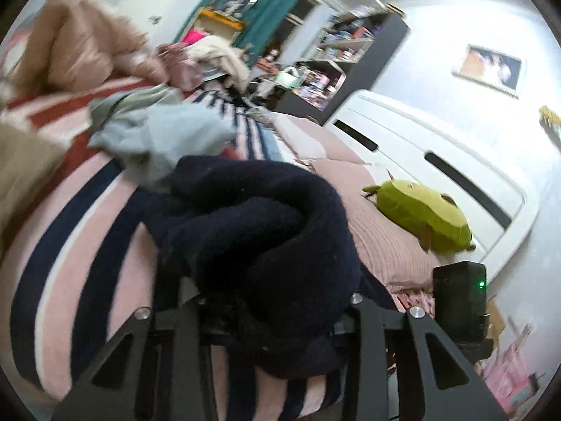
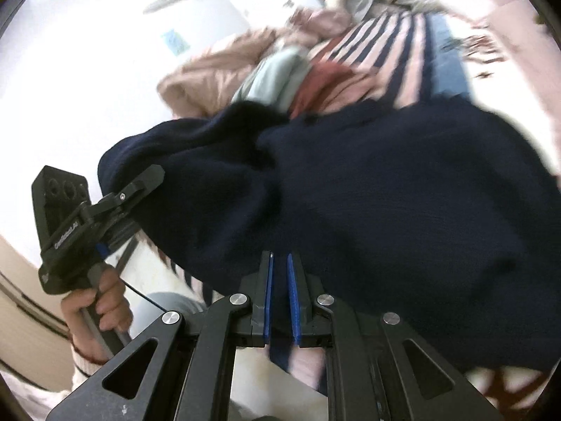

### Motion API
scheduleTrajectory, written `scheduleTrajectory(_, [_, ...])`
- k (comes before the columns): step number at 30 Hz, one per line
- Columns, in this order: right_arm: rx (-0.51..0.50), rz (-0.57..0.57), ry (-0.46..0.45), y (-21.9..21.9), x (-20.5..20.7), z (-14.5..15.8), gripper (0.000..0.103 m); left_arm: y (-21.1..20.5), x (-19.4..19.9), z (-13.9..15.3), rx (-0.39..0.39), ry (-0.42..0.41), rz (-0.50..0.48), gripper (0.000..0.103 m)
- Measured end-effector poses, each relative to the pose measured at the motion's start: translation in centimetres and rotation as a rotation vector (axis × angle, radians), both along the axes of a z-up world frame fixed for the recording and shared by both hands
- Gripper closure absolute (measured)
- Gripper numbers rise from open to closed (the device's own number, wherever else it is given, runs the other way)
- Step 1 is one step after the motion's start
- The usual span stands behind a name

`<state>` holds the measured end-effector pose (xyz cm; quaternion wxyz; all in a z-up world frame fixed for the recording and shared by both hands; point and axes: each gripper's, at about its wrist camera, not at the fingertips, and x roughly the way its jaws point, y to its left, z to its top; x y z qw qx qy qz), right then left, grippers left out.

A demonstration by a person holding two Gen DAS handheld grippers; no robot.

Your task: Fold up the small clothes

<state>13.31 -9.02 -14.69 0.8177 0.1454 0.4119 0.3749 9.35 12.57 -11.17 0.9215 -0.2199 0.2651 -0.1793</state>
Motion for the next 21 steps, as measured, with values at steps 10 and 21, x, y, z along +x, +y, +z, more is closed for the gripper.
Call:
scheduleTrajectory(10, [0.129,-0.313,-0.087,-16.5,-2.8,2.1,0.098,-16.1,4.2,3.8,0.191,-0.074,-0.267,0.074])
scheduleTrajectory(21, [0.172,-0.406,-0.057,-21.9,-4.3,0.2,0.098,-26.5,5.4,-2.1,0.318,0.079,-0.498,0.052])
